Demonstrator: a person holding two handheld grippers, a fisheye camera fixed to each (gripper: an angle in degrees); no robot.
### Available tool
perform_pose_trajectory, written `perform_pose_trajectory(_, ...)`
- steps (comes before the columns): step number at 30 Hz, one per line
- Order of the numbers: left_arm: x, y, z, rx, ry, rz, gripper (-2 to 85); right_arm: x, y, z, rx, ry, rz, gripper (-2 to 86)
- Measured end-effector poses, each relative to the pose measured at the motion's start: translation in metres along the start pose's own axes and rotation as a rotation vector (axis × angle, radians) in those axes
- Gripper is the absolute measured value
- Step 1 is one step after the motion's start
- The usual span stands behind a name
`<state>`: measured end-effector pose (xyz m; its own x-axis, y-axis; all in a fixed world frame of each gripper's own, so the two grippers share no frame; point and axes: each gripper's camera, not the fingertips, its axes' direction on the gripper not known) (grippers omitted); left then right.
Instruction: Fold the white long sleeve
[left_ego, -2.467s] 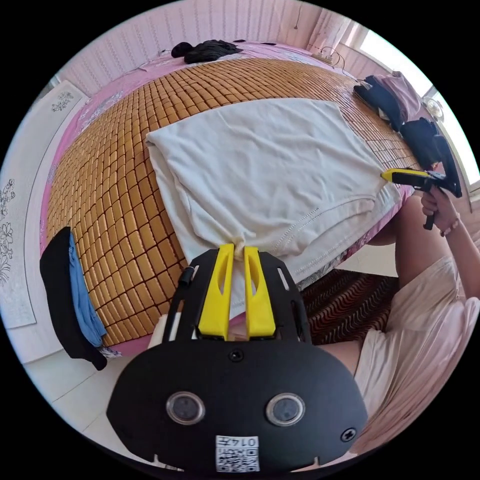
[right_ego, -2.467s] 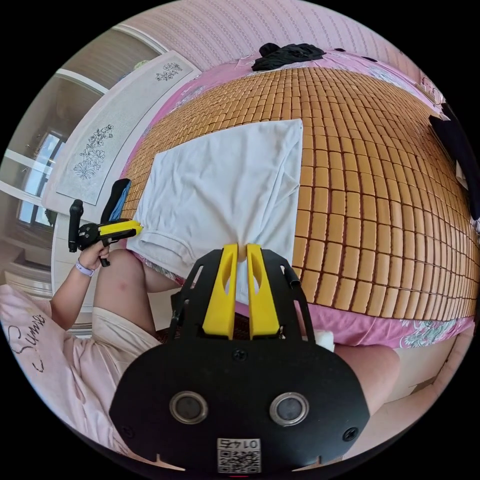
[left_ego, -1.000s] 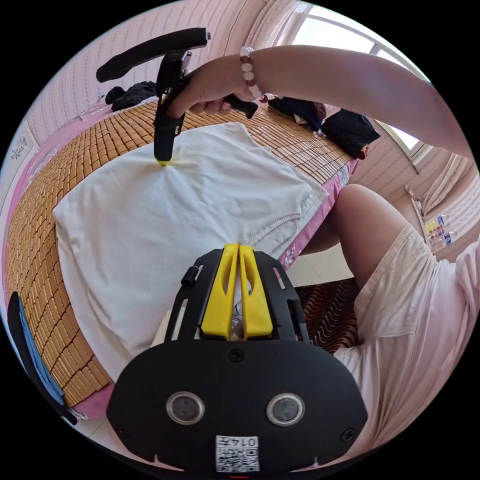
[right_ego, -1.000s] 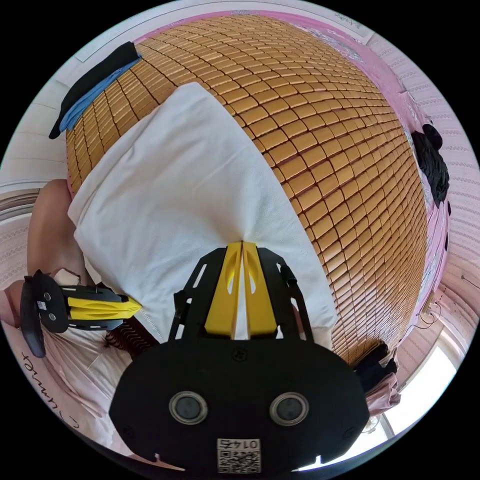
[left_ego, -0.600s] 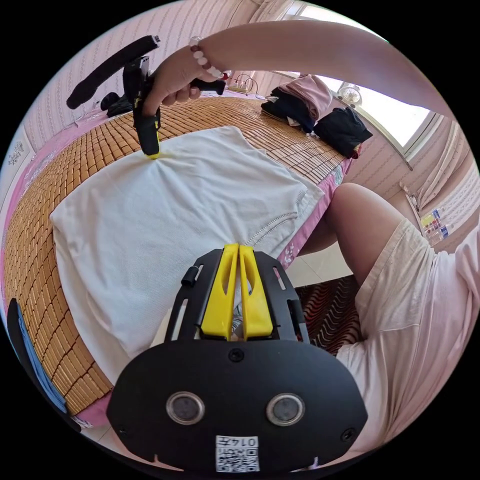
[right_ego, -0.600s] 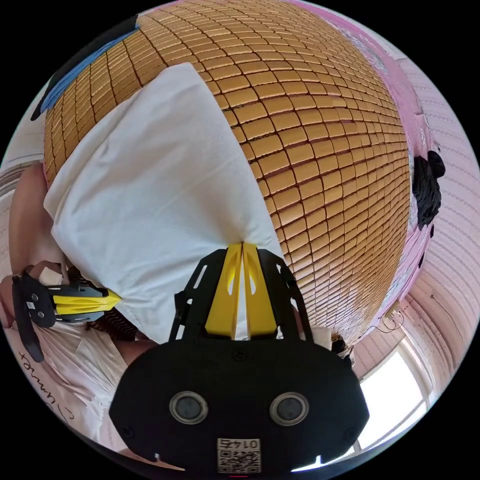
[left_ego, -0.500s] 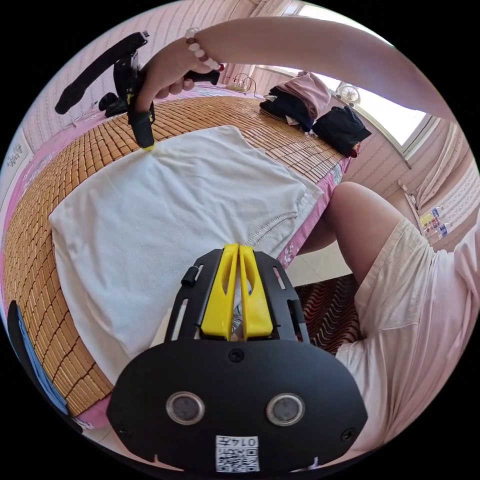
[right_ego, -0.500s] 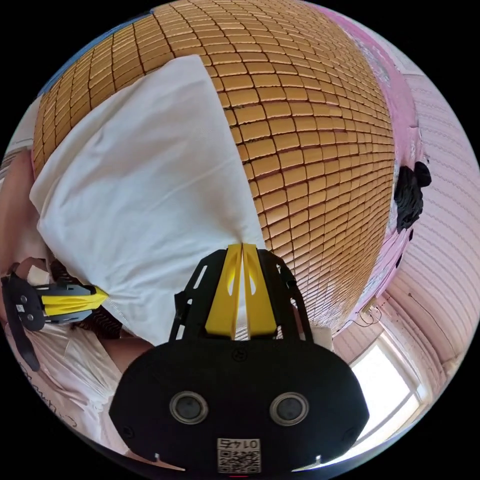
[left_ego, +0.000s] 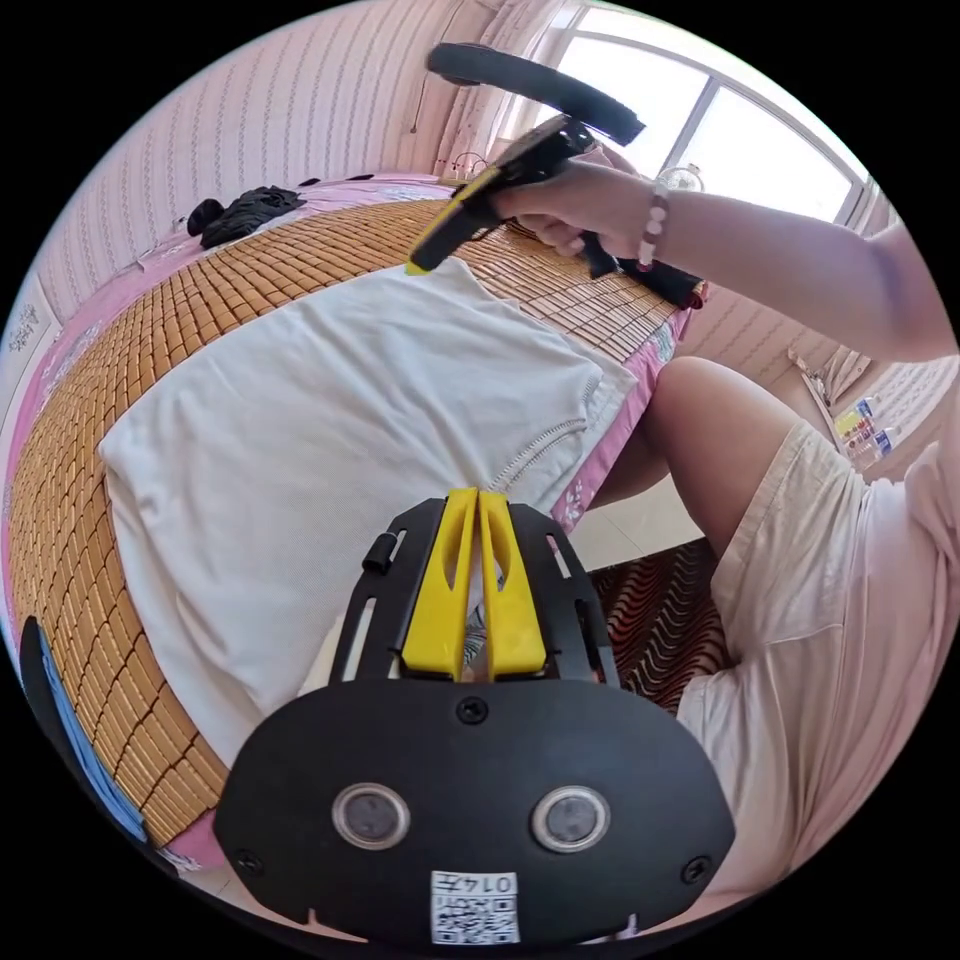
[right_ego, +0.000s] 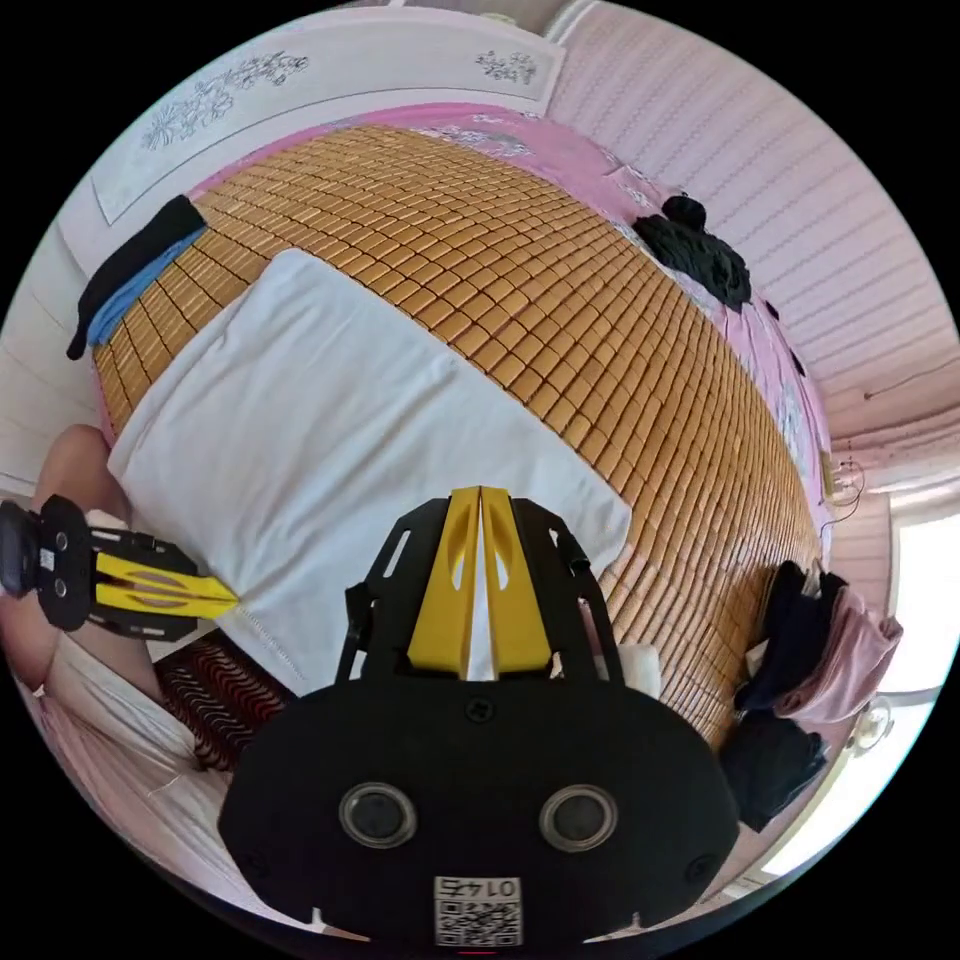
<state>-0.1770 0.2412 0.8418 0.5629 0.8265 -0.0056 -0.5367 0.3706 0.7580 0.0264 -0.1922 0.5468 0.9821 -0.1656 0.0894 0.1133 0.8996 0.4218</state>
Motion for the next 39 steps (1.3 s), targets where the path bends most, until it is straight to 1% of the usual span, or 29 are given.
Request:
perform_pose_trajectory(2,0.01,0.003,-0.004,0.006,-0.017,0.037,0.7,0.027,0.043,-0.011,-0.037,-0.049,0.09,0.0)
perform_pose_trajectory(4,0.02,0.006,-0.01,0.048,-0.006,0.068,2.2,0.056,0.097,-0.02,-0.114,-0.105,0.211,3.3)
perform_pose_trajectory(7,0.04,0.009,-0.018,0.127,0.007,0.131,5.8,0.08,0.15,-0.028,-0.181,-0.234,0.299,8.7)
perform_pose_trajectory(11,0.067,0.0,-0.01,0.154,0.008,0.2,11.9,0.102,0.187,-0.032,-0.214,-0.29,0.367,10.1)
perform_pose_trajectory(13,0.077,-0.008,-0.001,0.124,0.012,0.224,13.9,0.118,0.2,-0.036,-0.22,-0.401,0.389,7.4)
perform_pose_trajectory(15,0.088,-0.015,0.008,0.107,0.007,0.248,16.2,0.13,0.209,-0.045,-0.2,-0.466,0.392,3.7)
perform_pose_trajectory(17,0.101,-0.026,0.019,0.095,0.015,0.273,18.4,0.144,0.217,-0.061,-0.137,-0.514,0.393,2.3)
perform_pose_trajectory(20,0.112,-0.046,0.03,0.113,0.04,0.279,20.0,0.172,0.229,-0.092,-0.025,-0.661,0.402,1.5)
perform_pose_trajectory(22,0.119,-0.062,0.037,0.108,0.036,0.301,19.5,0.193,0.236,-0.118,0.087,-0.784,0.407,1.4)
perform_pose_trajectory(24,0.123,-0.076,0.045,0.098,-0.019,0.313,16.4,0.206,0.242,-0.135,0.165,-0.856,0.396,1.5)
perform_pose_trajectory(25,0.121,-0.085,0.052,0.076,-0.056,0.29,10.0,0.212,0.244,-0.145,0.207,-0.91,0.37,1.7)
perform_pose_trajectory(26,0.117,-0.091,0.057,0.041,-0.079,0.267,5.2,0.214,0.246,-0.148,0.218,-0.927,0.354,1.9)
perform_pose_trajectory(27,0.115,-0.094,0.059,0.019,-0.092,0.256,3.5,0.219,0.25,-0.151,0.21,-0.897,0.348,2.3)
perform_pose_trajectory(28,0.111,-0.099,0.059,-0.018,-0.059,0.256,1.5,0.228,0.258,-0.15,0.21,-0.843,0.374,3.1)
perform_pose_trajectory(29,0.106,-0.101,0.058,-0.028,-0.025,0.229,0.7,0.234,0.264,-0.146,0.207,-0.822,0.415,3.5)
perform_pose_trajectory(30,0.105,-0.1,0.057,-0.031,-0.012,0.224,0.5,0.249,0.276,-0.135,0.194,-0.814,0.522,5.0)
perform_pose_trajectory(31,0.105,-0.097,0.052,-0.023,0.001,0.233,0.2,0.262,0.286,-0.124,0.191,-0.843,0.609,7.3)
perform_pose_trajectory(34,0.114,-0.084,0.037,-0.01,0.018,0.294,-0.2,0.282,0.296,-0.108,0.282,-0.952,0.722,12.9)
perform_pose_trajectory(38,0.128,-0.059,0.013,-0.015,0.093,0.353,-0.4,0.296,0.287,-0.1,0.357,-0.933,0.816,12.8)
perform_pose_trajectory(39,0.129,-0.055,0.01,-0.014,0.103,0.355,-0.4,0.303,0.285,-0.098,0.372,-0.946,0.855,10.5)
